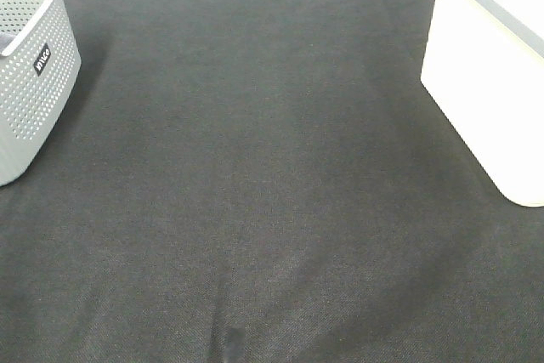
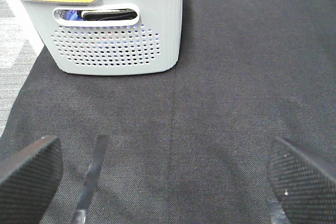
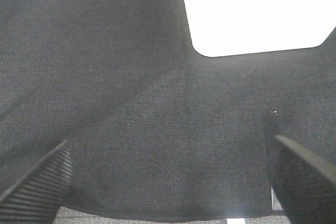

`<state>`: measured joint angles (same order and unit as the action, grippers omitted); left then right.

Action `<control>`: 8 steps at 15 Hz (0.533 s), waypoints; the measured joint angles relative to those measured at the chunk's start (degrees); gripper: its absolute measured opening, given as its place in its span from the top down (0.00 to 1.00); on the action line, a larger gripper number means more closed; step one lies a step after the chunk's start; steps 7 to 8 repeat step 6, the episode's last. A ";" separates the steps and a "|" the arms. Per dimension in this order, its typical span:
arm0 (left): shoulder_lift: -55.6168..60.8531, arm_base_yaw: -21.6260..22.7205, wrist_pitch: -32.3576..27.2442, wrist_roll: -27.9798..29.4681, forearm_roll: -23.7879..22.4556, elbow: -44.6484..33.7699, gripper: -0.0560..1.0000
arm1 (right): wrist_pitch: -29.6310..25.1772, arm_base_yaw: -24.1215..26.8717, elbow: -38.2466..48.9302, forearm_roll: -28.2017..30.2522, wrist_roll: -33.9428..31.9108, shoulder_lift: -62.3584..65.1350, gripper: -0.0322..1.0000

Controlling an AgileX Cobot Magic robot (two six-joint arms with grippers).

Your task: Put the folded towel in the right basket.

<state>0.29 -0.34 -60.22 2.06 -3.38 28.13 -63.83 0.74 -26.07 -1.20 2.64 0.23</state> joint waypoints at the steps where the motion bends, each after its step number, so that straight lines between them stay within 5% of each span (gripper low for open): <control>1: 0.00 0.00 0.00 0.00 0.00 0.00 0.01 | 0.00 0.00 0.00 0.00 0.00 0.00 0.04; 8: 0.00 0.00 0.00 0.00 0.00 0.00 0.01 | 0.00 0.00 0.00 0.00 0.00 0.00 0.04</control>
